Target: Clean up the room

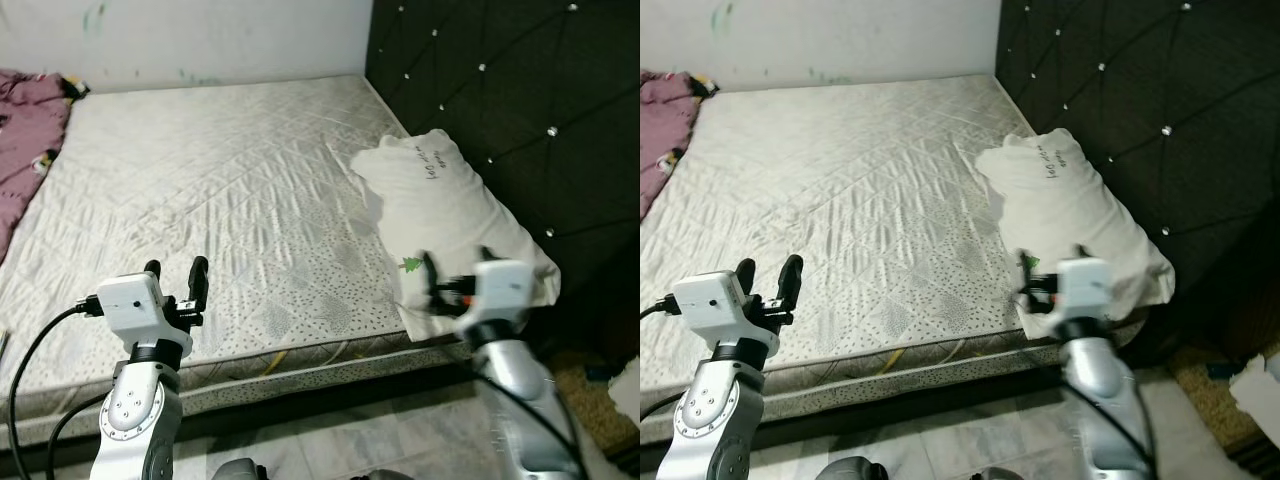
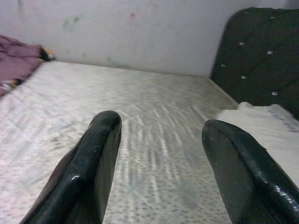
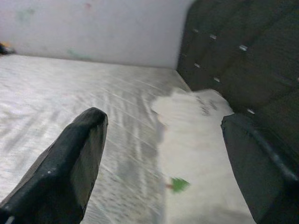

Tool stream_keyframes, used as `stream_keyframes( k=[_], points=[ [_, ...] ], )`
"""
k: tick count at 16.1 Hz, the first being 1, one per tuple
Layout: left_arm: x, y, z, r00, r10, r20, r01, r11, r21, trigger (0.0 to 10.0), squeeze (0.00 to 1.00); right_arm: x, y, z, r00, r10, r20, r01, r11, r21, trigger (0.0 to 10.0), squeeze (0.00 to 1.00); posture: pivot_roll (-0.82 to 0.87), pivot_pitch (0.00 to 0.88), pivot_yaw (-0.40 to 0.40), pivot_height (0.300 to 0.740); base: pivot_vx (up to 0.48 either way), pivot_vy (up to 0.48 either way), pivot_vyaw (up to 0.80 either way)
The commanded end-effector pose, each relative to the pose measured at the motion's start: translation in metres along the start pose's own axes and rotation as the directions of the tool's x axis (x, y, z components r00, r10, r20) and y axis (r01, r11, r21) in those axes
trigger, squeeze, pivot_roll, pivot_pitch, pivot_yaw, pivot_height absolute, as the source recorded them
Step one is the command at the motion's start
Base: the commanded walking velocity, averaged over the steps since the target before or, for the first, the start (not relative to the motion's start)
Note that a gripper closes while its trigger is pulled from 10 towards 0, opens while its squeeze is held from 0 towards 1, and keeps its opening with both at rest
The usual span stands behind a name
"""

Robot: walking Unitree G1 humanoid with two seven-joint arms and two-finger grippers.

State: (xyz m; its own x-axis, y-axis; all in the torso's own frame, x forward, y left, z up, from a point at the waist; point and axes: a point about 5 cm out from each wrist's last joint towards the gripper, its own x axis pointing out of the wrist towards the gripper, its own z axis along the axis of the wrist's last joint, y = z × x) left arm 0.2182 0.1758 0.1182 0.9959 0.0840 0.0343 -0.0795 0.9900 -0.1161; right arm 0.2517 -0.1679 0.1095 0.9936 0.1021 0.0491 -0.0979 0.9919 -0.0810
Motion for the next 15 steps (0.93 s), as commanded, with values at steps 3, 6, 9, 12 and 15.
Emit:
stream_keyframes(
  k=[3, 6, 9, 12, 15],
  points=[
    [-0.002, -0.003, 0.007, 0.999, 0.013, 0.039, -0.014, 1.0, 0.012, 10.0, 0.0, 0.001, 0.0, 0.001, 1.0, -0.002, -0.008, 0.002, 1.0, 0.025, 10.0, 0.0, 0.04, 0.0, -0.02, 0.74, 0.0, 0.0, 0.0],
    [-0.007, -0.004, 0.005, 1.0, 0.004, 0.023, -0.004, 1.0, 0.014, 10.0, 0.0, -0.005, 0.007, -0.006, 0.999, -0.006, -0.04, 0.007, 1.0, 0.025, 10.0, 0.0, 0.04, 0.0, -0.001, 0.74, 0.0, 0.0, 0.0],
    [-0.013, 0.005, -0.001, 1.0, 0.028, 0.01, -0.029, 0.998, 0.049, 10.0, 0.0, -0.005, 0.006, -0.011, 0.998, -0.018, -0.06, 0.02, 0.999, 0.031, 10.0, 0.0, 0.04, 0.0, 0.007, 0.74, 0.0, 0.0, 0.0],
    [-0.016, 0.009, -0.003, 0.998, 0.059, 0.009, -0.06, 0.996, 0.066, 10.0, 0.0, -0.002, 0.013, -0.005, 0.999, -0.012, -0.046, 0.013, 0.999, 0.039, 10.0, 0.0, 0.03, 0.0, 0.006, 0.74, 0.0, 0.0, 0.0],
    [-0.024, 0.01, -0.004, 0.999, 0.045, 0.024, -0.047, 0.993, 0.104, 10.0, 0.0, -0.003, 0.014, -0.006, 0.998, 0.005, -0.059, 0.001, 0.996, 0.091, 10.0, 0.0, 0.06, 0.0, -0.007, 0.74, 0.0, 0.0, 0.0]
  ],
)
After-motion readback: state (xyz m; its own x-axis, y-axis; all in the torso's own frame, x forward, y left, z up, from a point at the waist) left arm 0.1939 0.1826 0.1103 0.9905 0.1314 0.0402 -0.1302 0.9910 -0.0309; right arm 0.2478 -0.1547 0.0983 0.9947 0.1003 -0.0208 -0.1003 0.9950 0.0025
